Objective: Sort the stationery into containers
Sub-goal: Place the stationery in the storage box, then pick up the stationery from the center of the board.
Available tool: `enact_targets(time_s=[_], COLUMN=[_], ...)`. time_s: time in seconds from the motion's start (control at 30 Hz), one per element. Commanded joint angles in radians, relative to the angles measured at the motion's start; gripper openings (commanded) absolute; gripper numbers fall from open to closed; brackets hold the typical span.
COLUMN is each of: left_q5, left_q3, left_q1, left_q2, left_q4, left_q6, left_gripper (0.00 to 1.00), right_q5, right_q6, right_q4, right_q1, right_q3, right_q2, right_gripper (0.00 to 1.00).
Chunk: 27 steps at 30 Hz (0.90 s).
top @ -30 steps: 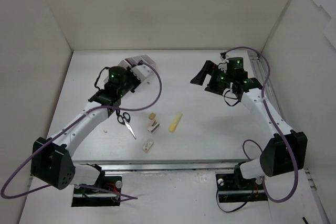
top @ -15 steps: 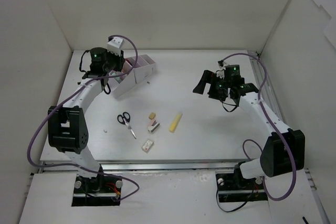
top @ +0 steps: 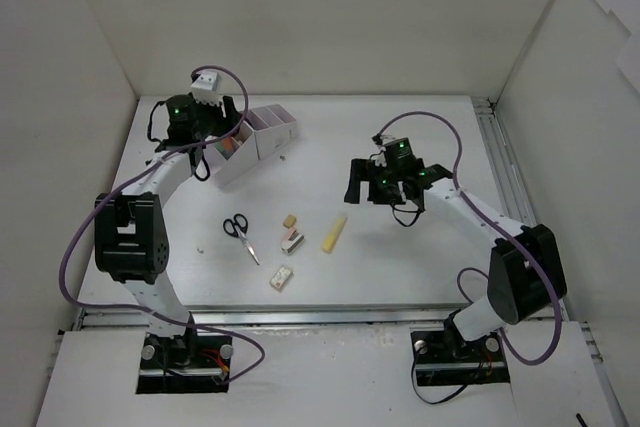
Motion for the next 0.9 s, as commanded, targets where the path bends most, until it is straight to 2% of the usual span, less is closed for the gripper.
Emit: enact_targets(time_s=[0.0, 0.2, 0.23, 0.27, 0.4, 0.5, 0.53, 0.63, 0.7, 0.8, 0.83, 0.87], left_q5=[-0.012, -0.033, -0.048, -0.064, -0.091, -0.085, -0.081, -0.062, -0.067, -0.104, -0.119, -0.122], left_q3=[-0.023, -0.090, -0.112, -0.157, -0.274, -0.375, -0.400, -0.492, -0.521, -0.524, -0.526, -0.532], left_q1=[0.011, 0.011, 0.002, -0.012, -0.043, -0.062, -0.063, -0.073, -0.083, -0.083, -0.083, -0.083], left_q2=[-0.100, -0.229, -0.258, -0.315, -0.462, -0.582, -0.641, -0.717, -0.771, -0.821, -0.843, -0.849], left_q4=[0.061, -0.008, -0.010, -0.010, -0.041, -0.058, -0.058, -0.048, -0.067, -0.114, -0.120, -0.122], left_q6=[-0.045, -0.063, -0.068, -0.072, -0.053, -0.033, -0.022, -0.002, 0.009, 0.021, 0.024, 0.029], left_gripper=[0.59, 0.81, 0.96, 0.99, 1.00, 0.99, 0.99, 0.99, 1.00, 1.00, 0.99, 0.99], right_q5=[0.114, 0.258, 0.261, 0.314, 0.416, 0.509, 0.519, 0.491, 0.503, 0.364, 0.286, 0.240], right_q6=[-0.037, 0.032, 0.026, 0.017, -0.034, -0.201, -0.358, -0.697, -0.781, -0.977, -1.110, -1.173], right_q4=[0.016, 0.002, 0.002, 0.001, -0.010, -0.011, -0.013, -0.031, -0.034, -0.039, -0.038, -0.041], right_q1=[0.067, 0.202, 0.223, 0.242, 0.355, 0.441, 0.457, 0.484, 0.471, 0.423, 0.409, 0.390], right_q3=[0.035, 0.029, 0.039, 0.043, 0.036, 0.017, 0.010, -0.003, 0.012, 0.024, 0.017, 0.016], right_q2=[0.030, 0.066, 0.084, 0.092, 0.098, 0.067, 0.057, 0.043, 0.040, 0.020, 0.012, 0.012], right_gripper=[0.98, 0.98, 0.98, 0.98, 0.98, 0.98, 0.98, 0.98, 0.98, 0.98, 0.98, 0.98])
